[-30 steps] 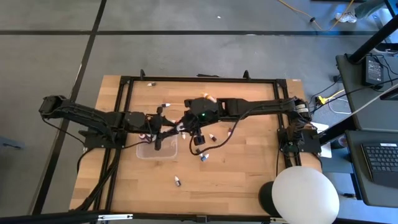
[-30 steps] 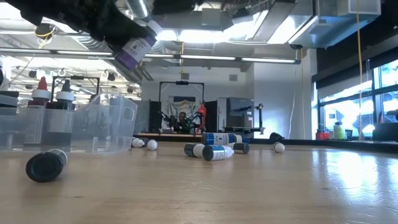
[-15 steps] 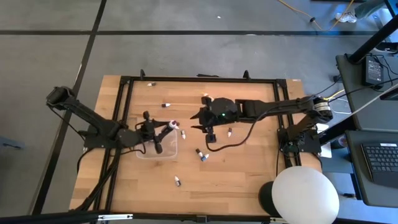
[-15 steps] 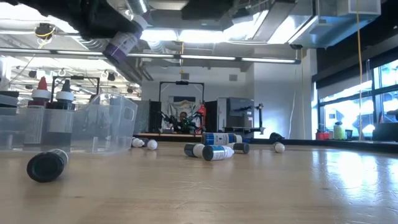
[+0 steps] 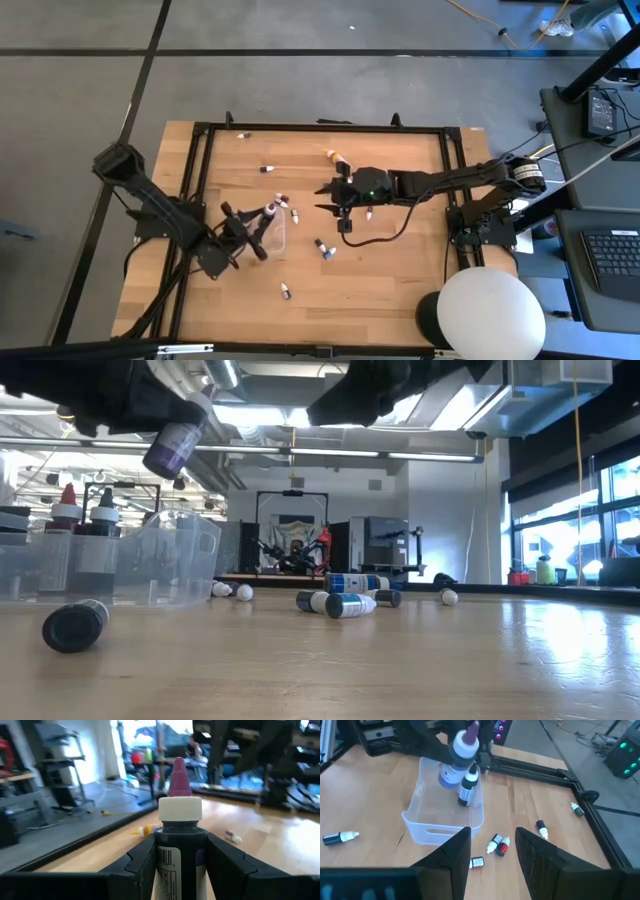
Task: Pick & Place food coloring
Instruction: Put the large purple food coloring bottle into the transparent bin
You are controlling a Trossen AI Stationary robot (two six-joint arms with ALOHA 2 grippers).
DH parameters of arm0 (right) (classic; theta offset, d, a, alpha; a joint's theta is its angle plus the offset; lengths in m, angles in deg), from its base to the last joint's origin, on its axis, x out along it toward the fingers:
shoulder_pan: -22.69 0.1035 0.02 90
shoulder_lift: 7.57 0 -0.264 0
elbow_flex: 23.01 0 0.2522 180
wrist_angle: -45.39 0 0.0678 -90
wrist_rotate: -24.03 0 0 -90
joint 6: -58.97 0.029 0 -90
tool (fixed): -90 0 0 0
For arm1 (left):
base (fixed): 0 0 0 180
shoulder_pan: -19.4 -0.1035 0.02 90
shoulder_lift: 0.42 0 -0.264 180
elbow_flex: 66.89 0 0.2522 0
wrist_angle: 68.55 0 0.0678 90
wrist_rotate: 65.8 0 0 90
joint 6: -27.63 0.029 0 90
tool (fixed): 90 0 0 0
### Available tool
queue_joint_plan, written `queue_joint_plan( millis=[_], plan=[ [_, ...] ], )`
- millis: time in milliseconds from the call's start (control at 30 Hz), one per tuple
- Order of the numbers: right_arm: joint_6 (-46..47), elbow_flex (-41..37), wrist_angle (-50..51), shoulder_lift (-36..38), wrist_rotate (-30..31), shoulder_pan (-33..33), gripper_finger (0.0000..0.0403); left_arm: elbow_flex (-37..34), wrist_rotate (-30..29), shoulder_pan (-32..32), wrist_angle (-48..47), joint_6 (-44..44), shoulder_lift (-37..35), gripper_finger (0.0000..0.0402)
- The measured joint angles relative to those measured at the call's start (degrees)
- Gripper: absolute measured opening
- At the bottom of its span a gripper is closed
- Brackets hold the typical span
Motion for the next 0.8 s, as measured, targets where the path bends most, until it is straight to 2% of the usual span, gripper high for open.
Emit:
queue_joint_plan(
  millis=[133,467,800],
  plan=[
    [0.55,-0.31,0.11,-0.02,-0.01,0.0,0.0158,0.0,-5.3,1.63,6.69,1.52,5.6,0.0143],
    [1.49,-0.31,0.43,-0.02,-0.02,0.0,0.0158,0.02,-5.41,-1.81,8.69,-8.23,15.19,0.0143],
    [1.51,-0.31,0.96,-0.02,-0.02,0.0,0.0158,0.02,-5.3,-4.47,8.61,-16.15,20.77,0.0143]
  ],
)
